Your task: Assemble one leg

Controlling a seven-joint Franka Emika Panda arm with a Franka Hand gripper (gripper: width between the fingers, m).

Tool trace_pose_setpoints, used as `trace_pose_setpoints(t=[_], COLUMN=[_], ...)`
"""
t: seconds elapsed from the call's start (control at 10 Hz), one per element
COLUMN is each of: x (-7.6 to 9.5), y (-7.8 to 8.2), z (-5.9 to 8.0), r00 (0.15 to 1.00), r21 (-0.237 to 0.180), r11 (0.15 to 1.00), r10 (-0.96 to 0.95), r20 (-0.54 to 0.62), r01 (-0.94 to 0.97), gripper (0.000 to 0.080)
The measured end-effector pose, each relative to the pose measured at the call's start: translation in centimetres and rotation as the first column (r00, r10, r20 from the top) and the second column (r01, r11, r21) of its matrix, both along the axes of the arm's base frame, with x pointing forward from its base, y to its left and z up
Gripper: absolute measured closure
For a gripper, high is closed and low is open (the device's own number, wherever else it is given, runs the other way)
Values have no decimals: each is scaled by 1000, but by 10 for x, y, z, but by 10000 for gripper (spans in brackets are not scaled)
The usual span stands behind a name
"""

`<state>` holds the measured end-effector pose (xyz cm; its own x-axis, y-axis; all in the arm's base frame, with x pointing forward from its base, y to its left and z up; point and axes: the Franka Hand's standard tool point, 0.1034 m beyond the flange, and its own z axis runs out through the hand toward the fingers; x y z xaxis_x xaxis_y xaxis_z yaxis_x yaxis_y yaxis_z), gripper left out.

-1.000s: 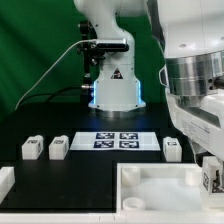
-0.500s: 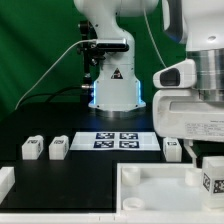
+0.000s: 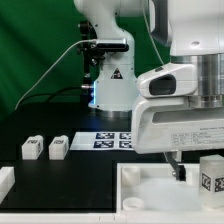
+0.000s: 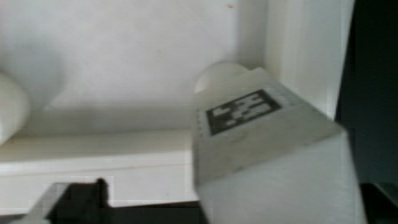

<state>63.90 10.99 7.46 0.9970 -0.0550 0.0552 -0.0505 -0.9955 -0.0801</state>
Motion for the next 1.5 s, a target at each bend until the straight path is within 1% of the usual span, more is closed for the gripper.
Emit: trace_pose_setpoints(t=[0.1, 0.2, 0.3, 0.4, 0.6, 0.7, 0.8, 0.9, 1.0, 1.1, 1.2, 1.3, 1.4, 1.5], x=[0, 0, 0, 0, 0, 0, -2, -4, -5, -5, -6, -6, -6, -7], y=[0, 0, 0, 1, 0, -2, -3, 1, 3, 2, 1, 0, 1, 1], z=[0, 0, 0, 0, -1, 0, 0, 0, -1, -2, -3, -3, -4, -4], r00=[1000, 999, 997, 982, 918, 816, 646, 442, 259, 101, -18, -64, -33, -32], r21=[2, 4, 7, 14, 20, 14, -2, -26, -48, -54, -69, -75, -72, -72], r11=[1000, 999, 997, 982, 918, 818, 650, 449, 270, 113, -5, -50, -19, -18], r10=[-16, -37, -83, -188, -395, -573, -756, -887, -953, -978, -981, -979, -981, -981], r20=[-2, -3, -7, -17, -40, -76, -109, -138, -158, -184, -194, -193, -193, -193], r01=[16, 38, 83, 188, 396, 576, 760, 893, 962, 992, 998, 996, 997, 997], gripper=[284, 424, 511, 511, 511, 511, 511, 511, 509, 509, 509, 509, 509, 509])
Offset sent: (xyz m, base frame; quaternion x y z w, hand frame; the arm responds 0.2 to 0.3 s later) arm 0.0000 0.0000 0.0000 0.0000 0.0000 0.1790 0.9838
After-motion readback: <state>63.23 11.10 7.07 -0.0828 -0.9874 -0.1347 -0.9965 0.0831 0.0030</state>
